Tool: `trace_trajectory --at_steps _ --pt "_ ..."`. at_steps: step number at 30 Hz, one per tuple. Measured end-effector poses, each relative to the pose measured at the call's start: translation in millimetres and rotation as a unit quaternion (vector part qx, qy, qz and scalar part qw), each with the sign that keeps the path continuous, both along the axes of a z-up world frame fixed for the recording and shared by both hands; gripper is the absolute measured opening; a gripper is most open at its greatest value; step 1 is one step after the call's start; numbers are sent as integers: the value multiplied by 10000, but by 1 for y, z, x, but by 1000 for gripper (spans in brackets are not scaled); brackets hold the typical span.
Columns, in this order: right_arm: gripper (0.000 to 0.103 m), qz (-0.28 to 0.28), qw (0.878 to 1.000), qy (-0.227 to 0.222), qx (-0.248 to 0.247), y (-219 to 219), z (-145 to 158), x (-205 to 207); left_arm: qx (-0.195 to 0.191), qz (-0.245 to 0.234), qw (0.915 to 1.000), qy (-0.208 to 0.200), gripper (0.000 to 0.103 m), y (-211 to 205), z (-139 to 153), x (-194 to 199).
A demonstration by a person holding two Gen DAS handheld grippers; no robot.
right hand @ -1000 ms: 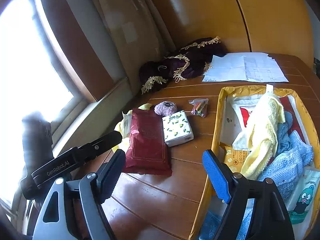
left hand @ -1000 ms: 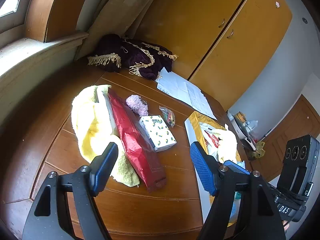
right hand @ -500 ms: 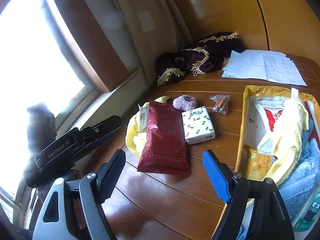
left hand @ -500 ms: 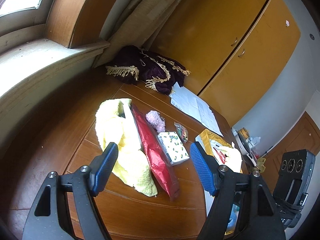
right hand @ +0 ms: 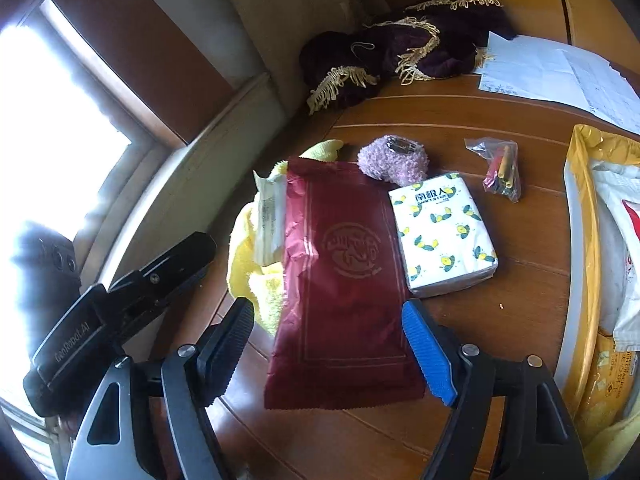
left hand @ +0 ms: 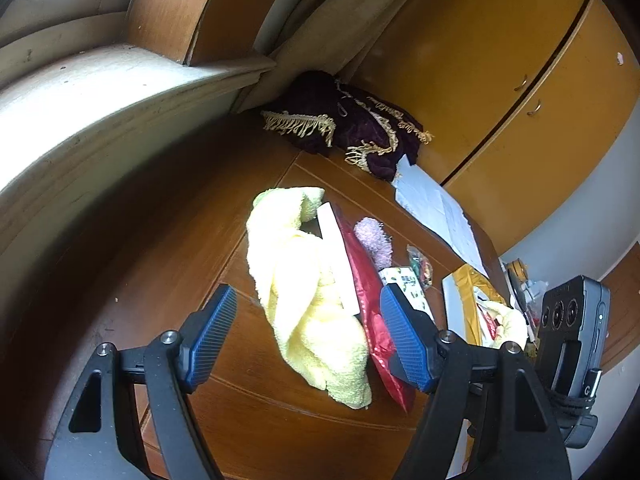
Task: Organize soft objects
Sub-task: 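Grasp the dark red bag with the right tool while the left tool grasps another yellow towel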
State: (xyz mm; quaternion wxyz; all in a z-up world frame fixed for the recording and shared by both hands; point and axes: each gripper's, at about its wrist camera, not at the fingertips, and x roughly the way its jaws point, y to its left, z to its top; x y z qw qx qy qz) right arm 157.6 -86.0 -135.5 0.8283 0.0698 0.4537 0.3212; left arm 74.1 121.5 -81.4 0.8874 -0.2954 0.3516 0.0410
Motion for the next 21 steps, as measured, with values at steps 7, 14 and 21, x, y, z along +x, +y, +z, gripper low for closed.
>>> trace_trajectory --at_steps 7,14,21 --pt "57 -162 9998 110 -48 -1 -4 2 -52 163 9990 406 74 15 -10 21" --pt "40 -127 9998 -90 -154 5 1 -7 -626 -57 9953 738 73 24 -32 48" --pt "17 -111 9997 -206 -39 2 7 -14 -1121 -195 9916 609 47 28 -34 37"
